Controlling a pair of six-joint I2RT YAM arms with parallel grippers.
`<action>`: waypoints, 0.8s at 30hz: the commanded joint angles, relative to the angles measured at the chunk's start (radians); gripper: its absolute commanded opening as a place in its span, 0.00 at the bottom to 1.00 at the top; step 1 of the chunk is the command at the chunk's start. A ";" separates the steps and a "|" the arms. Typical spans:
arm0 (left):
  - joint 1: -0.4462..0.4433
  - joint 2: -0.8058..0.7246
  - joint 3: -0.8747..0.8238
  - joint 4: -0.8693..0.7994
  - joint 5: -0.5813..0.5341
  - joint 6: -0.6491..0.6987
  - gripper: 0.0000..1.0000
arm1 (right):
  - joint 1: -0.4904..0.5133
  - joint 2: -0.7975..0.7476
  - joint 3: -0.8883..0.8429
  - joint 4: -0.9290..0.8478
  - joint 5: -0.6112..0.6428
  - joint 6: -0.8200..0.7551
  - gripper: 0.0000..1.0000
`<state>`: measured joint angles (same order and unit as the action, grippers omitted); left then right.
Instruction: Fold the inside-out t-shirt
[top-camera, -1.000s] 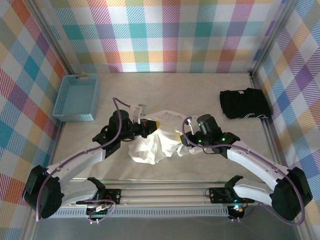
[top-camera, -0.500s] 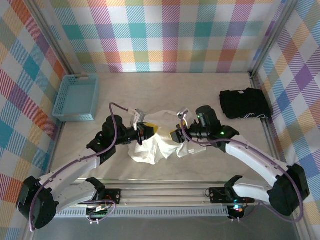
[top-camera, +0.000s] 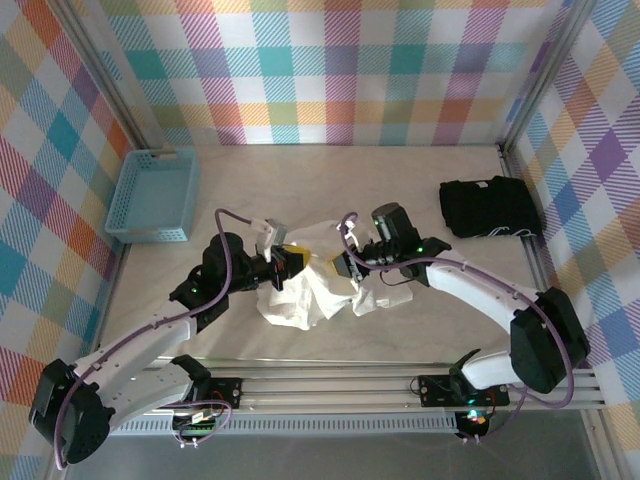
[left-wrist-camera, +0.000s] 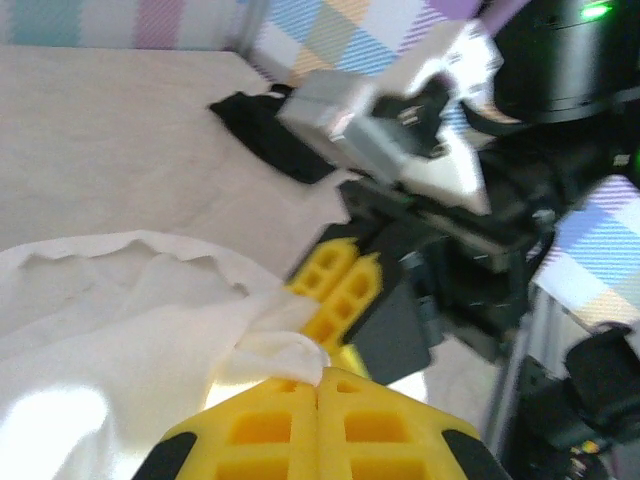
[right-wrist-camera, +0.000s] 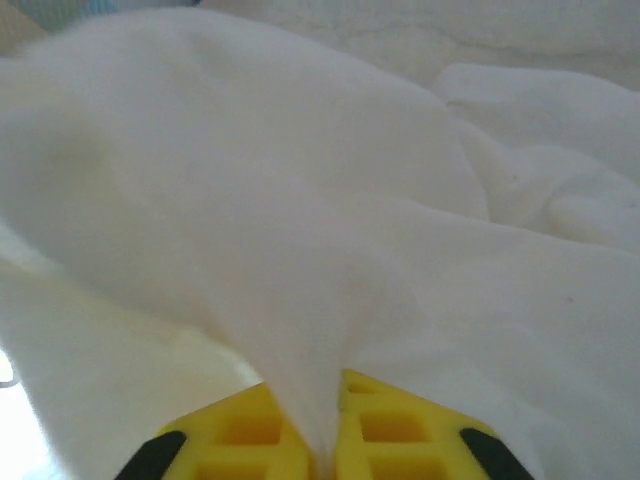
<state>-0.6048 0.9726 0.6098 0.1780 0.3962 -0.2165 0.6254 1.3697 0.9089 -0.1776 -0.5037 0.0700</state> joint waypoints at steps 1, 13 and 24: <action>0.008 -0.007 -0.010 -0.073 -0.212 0.021 0.00 | -0.044 -0.075 0.020 0.106 -0.197 0.091 0.02; 0.007 0.041 0.061 -0.250 -0.400 -0.008 0.28 | -0.068 -0.064 -0.049 0.409 -0.359 0.327 0.00; 0.000 -0.155 -0.011 -0.123 -0.007 -0.031 0.48 | -0.079 -0.040 -0.039 0.371 -0.311 0.311 0.00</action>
<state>-0.6052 0.8146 0.6243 -0.0334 0.1680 -0.2428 0.5526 1.3216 0.8631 0.1646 -0.8112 0.3817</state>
